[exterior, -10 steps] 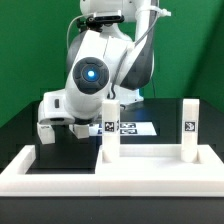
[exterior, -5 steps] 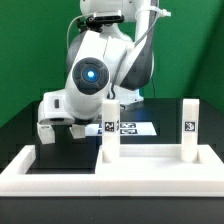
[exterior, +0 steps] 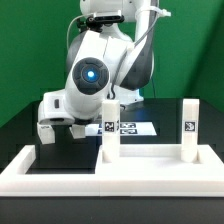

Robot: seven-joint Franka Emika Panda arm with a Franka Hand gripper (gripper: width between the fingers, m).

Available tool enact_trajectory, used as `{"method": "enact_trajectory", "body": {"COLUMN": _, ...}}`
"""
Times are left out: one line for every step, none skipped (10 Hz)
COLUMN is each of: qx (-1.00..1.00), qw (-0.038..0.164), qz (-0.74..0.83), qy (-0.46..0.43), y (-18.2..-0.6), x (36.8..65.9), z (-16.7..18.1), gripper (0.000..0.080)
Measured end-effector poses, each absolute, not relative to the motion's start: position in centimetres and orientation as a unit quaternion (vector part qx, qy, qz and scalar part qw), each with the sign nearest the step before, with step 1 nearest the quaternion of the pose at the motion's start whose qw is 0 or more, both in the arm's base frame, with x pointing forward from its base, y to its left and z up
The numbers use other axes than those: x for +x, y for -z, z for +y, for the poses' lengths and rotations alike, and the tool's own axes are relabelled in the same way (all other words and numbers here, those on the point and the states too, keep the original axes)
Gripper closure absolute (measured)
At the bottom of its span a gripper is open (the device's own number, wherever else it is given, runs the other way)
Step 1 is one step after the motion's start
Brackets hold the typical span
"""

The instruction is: Assemble desk

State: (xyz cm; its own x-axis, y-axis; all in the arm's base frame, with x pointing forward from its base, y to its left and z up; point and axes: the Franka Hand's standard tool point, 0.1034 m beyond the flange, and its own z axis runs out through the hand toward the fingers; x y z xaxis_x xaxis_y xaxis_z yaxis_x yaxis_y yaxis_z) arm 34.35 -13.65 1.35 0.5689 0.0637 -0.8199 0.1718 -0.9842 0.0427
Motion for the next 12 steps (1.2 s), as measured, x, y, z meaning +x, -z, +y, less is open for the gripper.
{"method": "enact_trajectory", "body": {"qx": 0.884, "qw": 0.059, "qz": 0.067, "qy": 0.459, "y": -1.5, "x": 34.5, "z": -13.6, "gripper": 0.0512}}
{"method": "enact_trajectory", "body": {"qx": 0.88, "qw": 0.052, "qz": 0.067, "qy": 0.468, "y": -2.9, "x": 34.9, "z": -13.4, "gripper": 0.0512}}
{"method": "enact_trajectory", "body": {"qx": 0.881, "qw": 0.044, "qz": 0.065, "qy": 0.467, "y": -5.0, "x": 35.8, "z": -13.0, "gripper": 0.0512}}
{"method": "enact_trajectory", "body": {"qx": 0.886, "qw": 0.039, "qz": 0.063, "qy": 0.458, "y": -6.4, "x": 36.3, "z": -12.6, "gripper": 0.0512}}
{"method": "enact_trajectory", "body": {"qx": 0.892, "qw": 0.036, "qz": 0.058, "qy": 0.447, "y": -7.9, "x": 36.4, "z": -11.6, "gripper": 0.0512}}
{"method": "enact_trajectory", "body": {"qx": 0.89, "qw": 0.041, "qz": 0.043, "qy": 0.453, "y": -10.1, "x": 36.3, "z": -9.8, "gripper": 0.0512}}
{"method": "enact_trajectory", "body": {"qx": 0.889, "qw": 0.052, "qz": 0.032, "qy": 0.453, "y": -12.7, "x": 37.9, "z": -8.3, "gripper": 0.0512}}
{"method": "enact_trajectory", "body": {"qx": 0.909, "qw": 0.065, "qz": 0.006, "qy": 0.411, "y": -13.8, "x": 40.0, "z": -5.9, "gripper": 0.0512}}
{"method": "enact_trajectory", "body": {"qx": 0.927, "qw": 0.072, "qz": -0.002, "qy": 0.367, "y": -15.0, "x": 41.7, "z": -3.1, "gripper": 0.0512}}
{"method": "enact_trajectory", "body": {"qx": 0.936, "qw": 0.085, "qz": -0.011, "qy": 0.341, "y": -16.0, "x": 43.4, "z": -1.2, "gripper": 0.0512}}
{"method": "enact_trajectory", "body": {"qx": 0.943, "qw": 0.088, "qz": -0.011, "qy": 0.32, "y": -16.0, "x": 44.8, "z": -0.9, "gripper": 0.0512}}
{"method": "enact_trajectory", "body": {"qx": 0.957, "qw": 0.082, "qz": -0.004, "qy": 0.277, "y": -15.6, "x": 45.6, "z": -0.7, "gripper": 0.0512}}
